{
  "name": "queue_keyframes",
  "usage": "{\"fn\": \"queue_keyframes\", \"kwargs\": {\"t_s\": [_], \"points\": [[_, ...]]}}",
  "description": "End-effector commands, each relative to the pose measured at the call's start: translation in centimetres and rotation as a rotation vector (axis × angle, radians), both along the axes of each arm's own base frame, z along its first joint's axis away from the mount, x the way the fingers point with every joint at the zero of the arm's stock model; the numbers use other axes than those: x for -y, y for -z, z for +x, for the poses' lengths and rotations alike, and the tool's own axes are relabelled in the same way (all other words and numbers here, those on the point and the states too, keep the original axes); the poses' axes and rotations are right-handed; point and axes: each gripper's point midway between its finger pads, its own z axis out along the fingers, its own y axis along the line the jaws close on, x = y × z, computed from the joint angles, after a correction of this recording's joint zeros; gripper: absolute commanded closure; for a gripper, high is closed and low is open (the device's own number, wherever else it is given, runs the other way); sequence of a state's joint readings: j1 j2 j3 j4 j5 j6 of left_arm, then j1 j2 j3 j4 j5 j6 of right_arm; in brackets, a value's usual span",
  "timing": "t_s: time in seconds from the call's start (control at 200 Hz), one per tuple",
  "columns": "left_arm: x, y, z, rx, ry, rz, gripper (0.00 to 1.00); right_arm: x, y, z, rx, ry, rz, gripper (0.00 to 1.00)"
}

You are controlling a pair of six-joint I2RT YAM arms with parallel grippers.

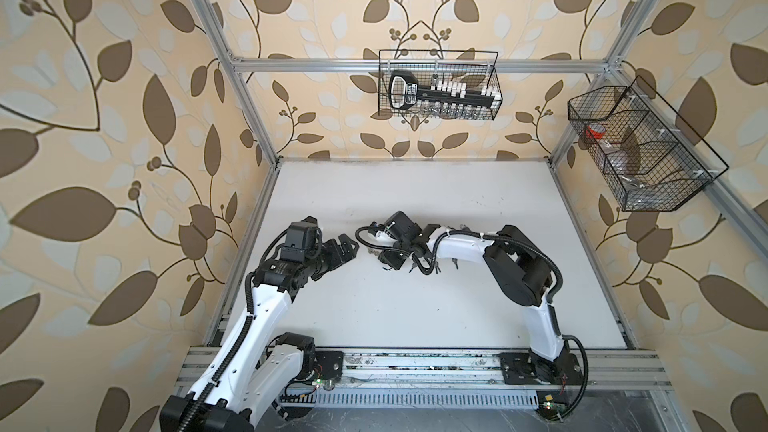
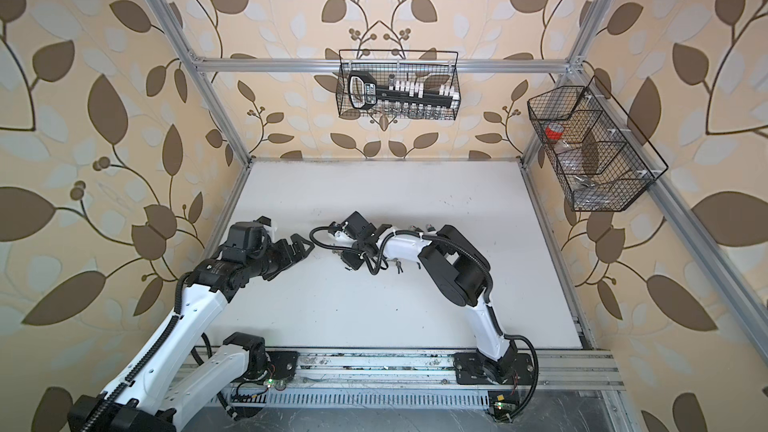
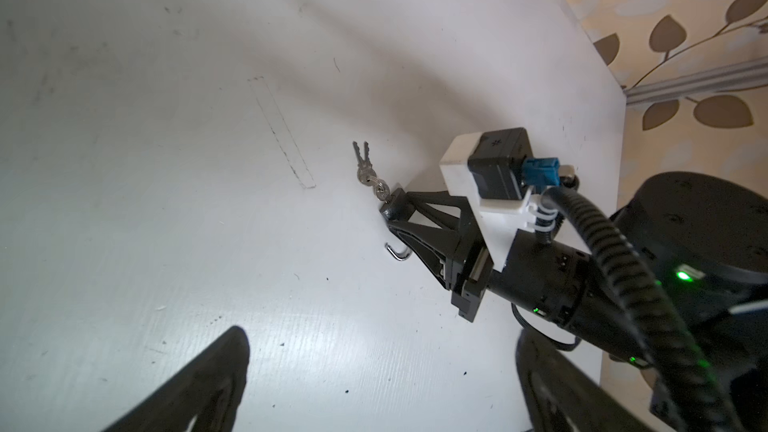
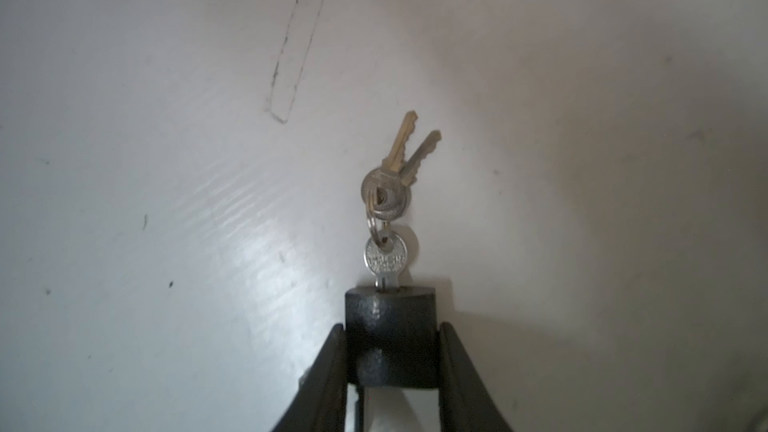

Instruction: Lock with the key

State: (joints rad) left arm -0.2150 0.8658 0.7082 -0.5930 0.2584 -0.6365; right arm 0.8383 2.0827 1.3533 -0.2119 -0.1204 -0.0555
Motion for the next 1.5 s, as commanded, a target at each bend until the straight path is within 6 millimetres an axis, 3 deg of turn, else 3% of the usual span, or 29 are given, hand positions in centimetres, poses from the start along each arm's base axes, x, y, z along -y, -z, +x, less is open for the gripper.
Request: {"fn": "queue_keyframes", "kwargs": {"t_s": [0.0, 0.175, 0.33, 0.54, 0.96, 1.335, 1.495], "points": [[0.6, 0.4, 0.2, 0.02, -0.042, 0.016, 0.01, 2.4, 2.5, -3.9, -0.086, 0.042, -0.075, 0.63], [1.0, 1.3, 0.4, 0.001, -0.042, 0.005, 0.01, 4.0, 1.4, -5.3, -0.082, 0.088, -0.054, 0.5], [0.7, 0.7, 0.9, 0.019, -0.039, 0.034, 0.01, 5.2, 0.7, -5.9, -0.067, 0.098, -0.066, 0.5], [0.8, 0.7, 1.2, 0.016, -0.032, 0.034, 0.01, 6.3, 2.4, -7.0, -0.066, 0.098, -0.148, 0.51], [0.5, 0.1, 1.3, 0.023, -0.035, 0.042, 0.01, 7.1, 3.1, -4.7, -0.005, 0.166, -0.213, 0.54], [-0.1, -0.6, 1.3, 0.037, -0.049, 0.048, 0.01, 6.7, 3.7, -0.4, 0.011, 0.222, -0.223, 0.54], [-0.3, -0.8, 1.4, 0.039, -0.054, 0.046, 0.01, 5.3, 4.2, 1.2, 0.014, 0.201, -0.23, 0.5]]}}
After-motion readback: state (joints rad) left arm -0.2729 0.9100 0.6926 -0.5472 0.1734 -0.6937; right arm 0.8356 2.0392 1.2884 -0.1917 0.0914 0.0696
